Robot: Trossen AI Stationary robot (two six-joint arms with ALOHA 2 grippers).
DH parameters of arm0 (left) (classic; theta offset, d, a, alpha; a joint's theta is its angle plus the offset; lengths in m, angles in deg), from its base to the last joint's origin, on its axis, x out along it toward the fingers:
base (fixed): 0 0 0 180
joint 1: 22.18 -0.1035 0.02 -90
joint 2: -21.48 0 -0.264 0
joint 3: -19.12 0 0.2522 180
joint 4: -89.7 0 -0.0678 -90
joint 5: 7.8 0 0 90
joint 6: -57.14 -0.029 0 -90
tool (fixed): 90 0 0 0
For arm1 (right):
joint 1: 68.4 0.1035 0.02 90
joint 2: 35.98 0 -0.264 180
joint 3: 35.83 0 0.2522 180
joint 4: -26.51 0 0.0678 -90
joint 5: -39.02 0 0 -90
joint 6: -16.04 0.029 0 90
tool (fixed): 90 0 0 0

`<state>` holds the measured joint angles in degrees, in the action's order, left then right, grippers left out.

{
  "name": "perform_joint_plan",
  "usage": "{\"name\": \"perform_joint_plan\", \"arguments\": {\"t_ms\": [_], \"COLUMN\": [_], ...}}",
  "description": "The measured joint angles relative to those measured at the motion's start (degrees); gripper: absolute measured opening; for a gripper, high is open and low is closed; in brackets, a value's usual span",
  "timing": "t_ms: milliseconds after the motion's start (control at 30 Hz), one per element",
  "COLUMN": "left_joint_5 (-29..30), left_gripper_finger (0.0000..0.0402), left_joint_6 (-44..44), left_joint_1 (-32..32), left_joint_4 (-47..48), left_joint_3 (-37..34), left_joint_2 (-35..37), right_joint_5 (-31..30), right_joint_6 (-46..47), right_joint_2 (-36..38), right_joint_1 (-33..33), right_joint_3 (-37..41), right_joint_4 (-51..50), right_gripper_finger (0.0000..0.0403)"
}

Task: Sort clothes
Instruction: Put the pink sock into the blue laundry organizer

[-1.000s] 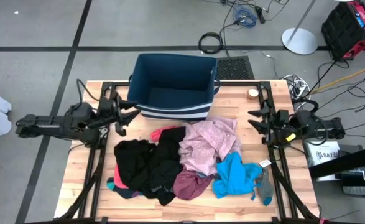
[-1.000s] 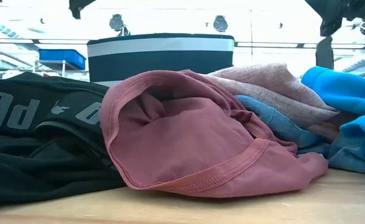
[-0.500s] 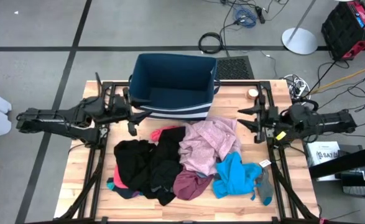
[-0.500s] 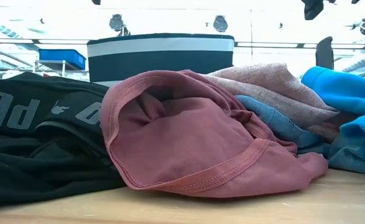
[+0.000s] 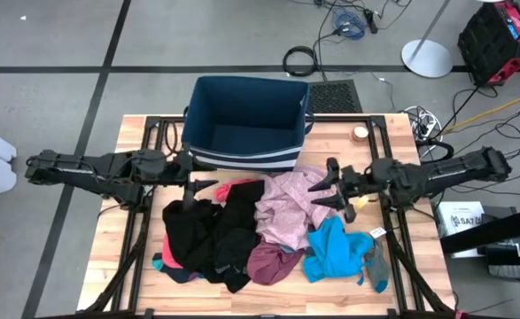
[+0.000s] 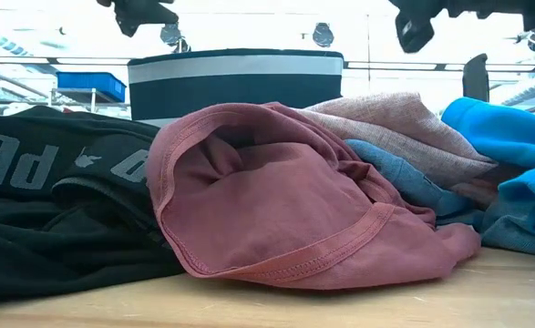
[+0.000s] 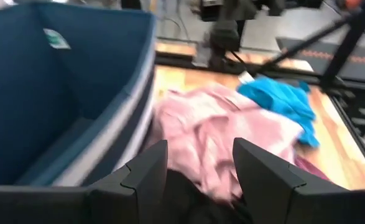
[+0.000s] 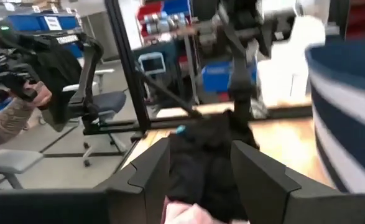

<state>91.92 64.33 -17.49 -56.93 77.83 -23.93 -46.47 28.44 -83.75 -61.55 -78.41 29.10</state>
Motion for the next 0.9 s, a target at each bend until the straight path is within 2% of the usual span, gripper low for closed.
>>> {"name": "perform_joint_plan", "arguments": {"t_ms": [133, 333, 533, 633, 767, 900], "left_joint_5": [-0.81, -0.80, -0.68, -0.71, -0.76, -0.79], "left_gripper_finger": [0.0191, 0.0191, 0.0191, 0.0191, 0.0191, 0.0191], "left_joint_6": [1.15, 1.34, 3.86, 5.60, 7.37, 7.57], "left_joint_1": [3.10, 7.33, 9.15, 10.14, 12.06, 14.48], "left_joint_4": [2.70, 3.42, 0.81, -3.39, -3.63, -4.52], "left_joint_3": [-0.01, -2.03, -6.78, -8.86, -9.07, -9.07], "left_joint_2": [0.00, 0.04, 0.02, 0.04, -0.37, -0.37], "right_joint_5": [0.12, 0.29, -0.07, -0.36, -0.47, -0.46], "right_joint_6": [2.46, 4.82, 6.62, 5.74, 4.68, 8.78], "right_joint_2": [-4.65, -10.27, -14.95, -18.34, -22.85, -26.91], "right_joint_1": [1.03, 5.51, 10.19, 12.02, 13.77, 14.81], "right_joint_3": [0.00, -0.06, -5.39, -10.03, -15.49, -18.85], "right_joint_4": [0.37, 8.46, 8.28, 7.12, 1.96, -2.89], "right_gripper_finger": [0.0160, 0.0160, 0.0160, 0.0160, 0.0160, 0.0160]}}
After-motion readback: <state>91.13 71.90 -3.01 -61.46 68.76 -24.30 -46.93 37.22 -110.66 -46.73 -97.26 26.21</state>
